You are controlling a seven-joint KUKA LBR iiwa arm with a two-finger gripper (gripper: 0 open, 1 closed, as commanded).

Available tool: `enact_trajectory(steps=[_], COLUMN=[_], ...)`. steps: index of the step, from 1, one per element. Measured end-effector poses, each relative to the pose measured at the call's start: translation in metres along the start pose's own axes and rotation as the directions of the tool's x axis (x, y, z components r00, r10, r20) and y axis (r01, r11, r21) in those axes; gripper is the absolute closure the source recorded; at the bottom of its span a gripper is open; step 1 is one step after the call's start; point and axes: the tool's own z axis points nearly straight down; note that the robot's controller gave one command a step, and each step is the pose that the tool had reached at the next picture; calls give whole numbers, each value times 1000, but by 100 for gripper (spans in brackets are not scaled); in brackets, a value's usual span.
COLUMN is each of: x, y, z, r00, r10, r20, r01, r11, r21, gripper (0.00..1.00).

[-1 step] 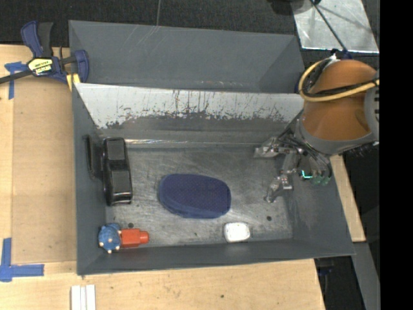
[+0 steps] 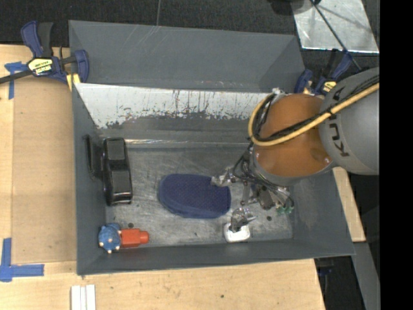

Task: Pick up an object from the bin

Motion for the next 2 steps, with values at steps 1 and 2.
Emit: enact_trajectory(steps=[1, 2], x=[-55, -59], y=[-3, -3], z=[50, 44], r00=[1000, 999], r10=[-19, -19], r20=[7, 28], r01=[19, 19], r11=[1000, 1000], r21=[5, 8], gripper=[0, 100])
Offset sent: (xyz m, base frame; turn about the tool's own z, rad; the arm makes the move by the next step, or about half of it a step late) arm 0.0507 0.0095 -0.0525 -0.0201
